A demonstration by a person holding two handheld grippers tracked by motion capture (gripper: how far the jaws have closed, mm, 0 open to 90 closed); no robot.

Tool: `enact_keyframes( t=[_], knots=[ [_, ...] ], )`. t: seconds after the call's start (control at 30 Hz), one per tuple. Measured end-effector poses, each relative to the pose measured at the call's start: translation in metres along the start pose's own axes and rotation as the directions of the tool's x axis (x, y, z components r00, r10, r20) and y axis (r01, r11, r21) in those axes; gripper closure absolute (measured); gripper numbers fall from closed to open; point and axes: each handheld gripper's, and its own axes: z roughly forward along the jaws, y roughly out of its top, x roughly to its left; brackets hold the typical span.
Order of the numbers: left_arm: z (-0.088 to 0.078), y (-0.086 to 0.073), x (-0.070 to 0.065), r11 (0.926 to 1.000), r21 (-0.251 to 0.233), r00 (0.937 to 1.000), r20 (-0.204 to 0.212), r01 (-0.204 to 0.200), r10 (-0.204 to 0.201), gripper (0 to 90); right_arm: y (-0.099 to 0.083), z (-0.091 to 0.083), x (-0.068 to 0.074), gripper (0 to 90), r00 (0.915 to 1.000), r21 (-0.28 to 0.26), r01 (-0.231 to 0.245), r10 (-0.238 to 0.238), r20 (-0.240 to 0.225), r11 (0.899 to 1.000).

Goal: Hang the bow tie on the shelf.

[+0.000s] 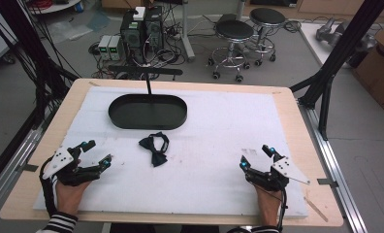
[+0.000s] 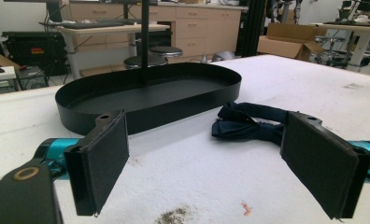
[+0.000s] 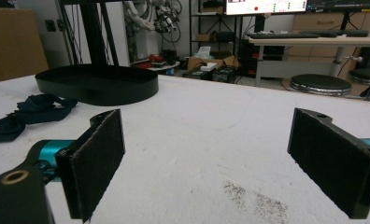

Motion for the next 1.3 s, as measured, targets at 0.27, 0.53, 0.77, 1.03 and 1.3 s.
enact_keyframes(
  t=[0.27, 0.53, 0.77, 1.03, 1.3],
  knots=[
    [-0.002, -0.001, 0.001, 0.9998, -0.016, 0.9999, 0.009, 0.012, -0.012, 14.4, 0.0, 0.0, 0.001, 10.1, 1.0, -0.006, 0.005, -0.005, 0.0, 1.0],
    [-0.001, -0.001, 0.0, 0.9999, -0.008, 1.0, 0.006, 0.006, -0.006, 14.6, 0.0, 0.0, 0.001, 10.1, 1.0, -0.003, 0.006, -0.006, 0.002, 1.0],
    [0.001, 0.0, -0.001, 1.0, 0.002, 0.9999, 0.007, -0.009, 0.009, 14.6, 0.0, 0.0, 0.002, 10.1, 1.0, -0.001, 0.008, -0.008, 0.001, 1.0],
    [0.0, 0.004, 0.005, 0.9987, 0.015, 0.9988, -0.011, 0.048, -0.048, 14.6, 0.0, 0.0, 0.002, 10.1, 0.9999, -0.002, 0.013, -0.013, 0.001, 1.0],
    [0.007, 0.032, 0.009, 0.9966, 0.059, 0.9983, 0.009, 0.057, -0.057, 14.5, 0.0, 0.0, 0.002, 10.1, 1.0, -0.001, 0.009, -0.009, 0.0, 1.0]
  ],
)
